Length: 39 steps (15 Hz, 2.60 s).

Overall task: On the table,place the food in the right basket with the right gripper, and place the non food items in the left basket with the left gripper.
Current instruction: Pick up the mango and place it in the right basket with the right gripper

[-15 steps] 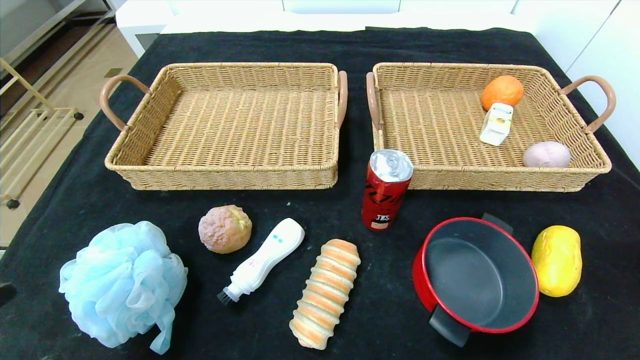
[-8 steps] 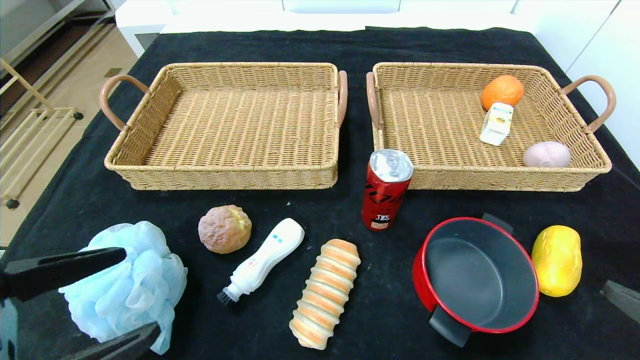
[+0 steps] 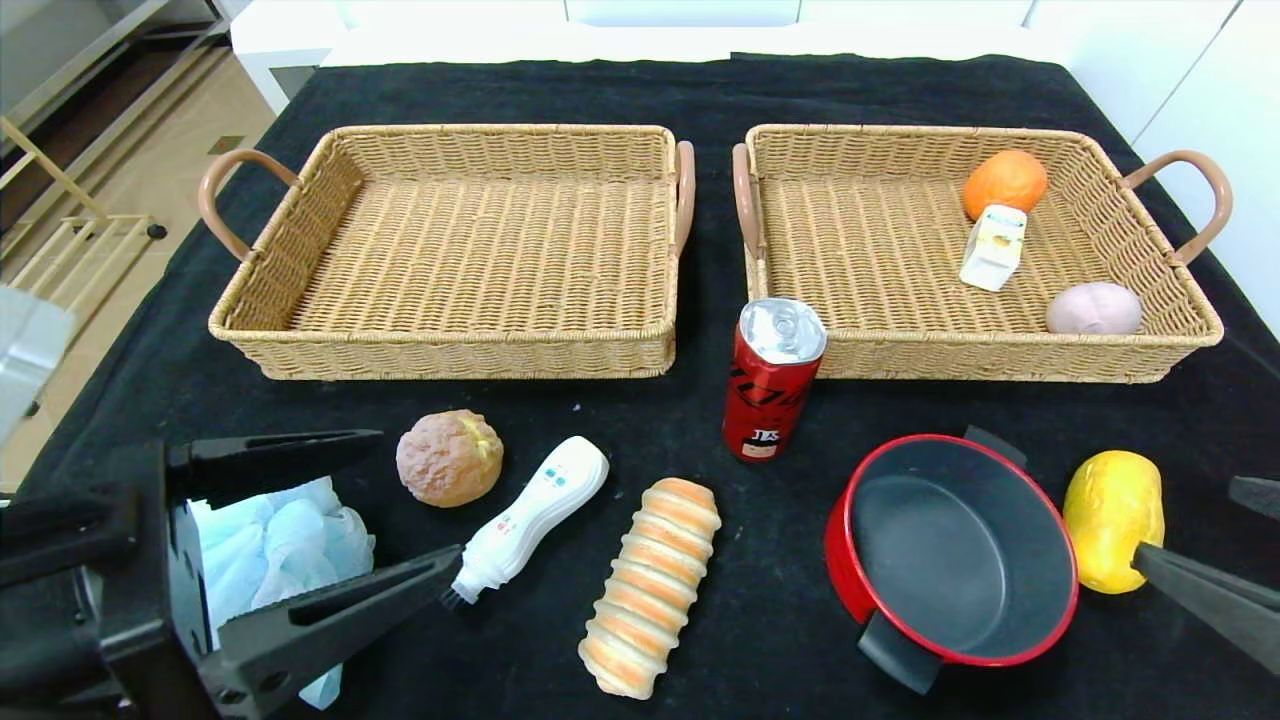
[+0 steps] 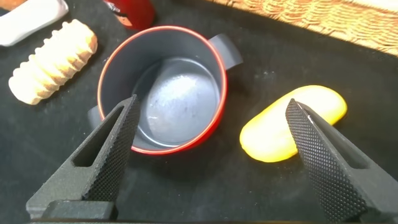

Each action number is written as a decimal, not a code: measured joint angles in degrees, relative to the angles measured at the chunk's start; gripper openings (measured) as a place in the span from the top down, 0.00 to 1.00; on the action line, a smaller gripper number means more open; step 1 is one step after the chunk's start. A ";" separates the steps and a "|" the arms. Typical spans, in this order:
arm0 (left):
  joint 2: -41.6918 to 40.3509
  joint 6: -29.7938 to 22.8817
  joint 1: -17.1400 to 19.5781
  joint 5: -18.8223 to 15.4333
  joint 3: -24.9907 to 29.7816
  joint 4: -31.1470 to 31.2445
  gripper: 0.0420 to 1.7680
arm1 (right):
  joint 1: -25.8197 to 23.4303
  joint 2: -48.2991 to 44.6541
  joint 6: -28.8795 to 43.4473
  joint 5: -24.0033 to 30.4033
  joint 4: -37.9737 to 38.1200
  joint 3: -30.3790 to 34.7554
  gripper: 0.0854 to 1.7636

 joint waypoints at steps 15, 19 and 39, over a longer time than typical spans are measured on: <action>-0.56 0.15 1.22 3.15 0.96 -0.93 0.03 | -3.56 4.30 3.78 -1.33 3.86 -6.51 0.03; -0.59 0.22 1.18 3.18 1.02 -0.90 0.03 | -5.95 7.80 14.04 -8.57 14.74 -14.14 0.03; -0.78 0.33 1.24 3.25 1.02 -0.90 0.03 | -12.37 27.25 38.16 -13.07 23.89 -21.15 0.03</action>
